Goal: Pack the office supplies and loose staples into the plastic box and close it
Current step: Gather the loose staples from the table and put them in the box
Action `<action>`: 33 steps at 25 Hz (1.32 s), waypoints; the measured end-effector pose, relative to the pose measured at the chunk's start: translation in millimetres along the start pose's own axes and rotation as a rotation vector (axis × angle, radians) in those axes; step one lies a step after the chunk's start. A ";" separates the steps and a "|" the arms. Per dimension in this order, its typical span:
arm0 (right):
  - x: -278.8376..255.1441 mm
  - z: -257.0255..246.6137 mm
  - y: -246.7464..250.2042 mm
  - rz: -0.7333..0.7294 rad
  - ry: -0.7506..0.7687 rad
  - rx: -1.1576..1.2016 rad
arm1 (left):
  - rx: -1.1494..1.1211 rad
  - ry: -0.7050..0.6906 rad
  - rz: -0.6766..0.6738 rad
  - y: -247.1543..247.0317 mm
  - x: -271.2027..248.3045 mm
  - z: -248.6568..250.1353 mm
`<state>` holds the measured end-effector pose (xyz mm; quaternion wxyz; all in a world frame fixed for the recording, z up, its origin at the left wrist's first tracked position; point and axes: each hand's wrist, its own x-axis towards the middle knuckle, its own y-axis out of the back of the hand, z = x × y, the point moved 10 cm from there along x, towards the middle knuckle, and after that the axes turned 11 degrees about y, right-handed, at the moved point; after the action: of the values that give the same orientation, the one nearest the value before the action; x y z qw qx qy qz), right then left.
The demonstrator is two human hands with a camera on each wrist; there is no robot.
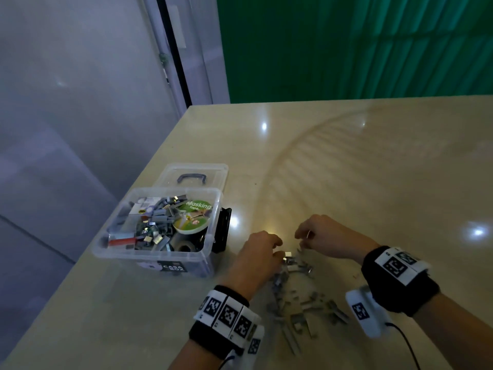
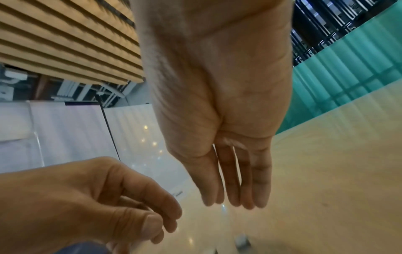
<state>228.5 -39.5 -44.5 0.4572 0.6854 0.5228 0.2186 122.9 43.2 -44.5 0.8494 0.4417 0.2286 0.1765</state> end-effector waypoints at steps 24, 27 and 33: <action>-59.8 -3.7 -61.7 -0.154 -0.053 -0.077 | 0.188 0.169 -0.181 -48.5 -25.8 -41.1; -43.6 -12.8 -65.5 -0.041 -0.032 -0.094 | 0.115 0.105 -0.125 -50.4 -27.0 -26.3; -35.4 -18.4 -64.0 0.023 -0.035 -0.072 | 0.009 0.059 -0.034 -45.6 -22.9 -14.8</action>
<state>168.4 -62.3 -83.9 0.4881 0.6783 0.4986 0.2303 100.2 16.7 -84.6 0.8431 0.4364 0.2617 0.1739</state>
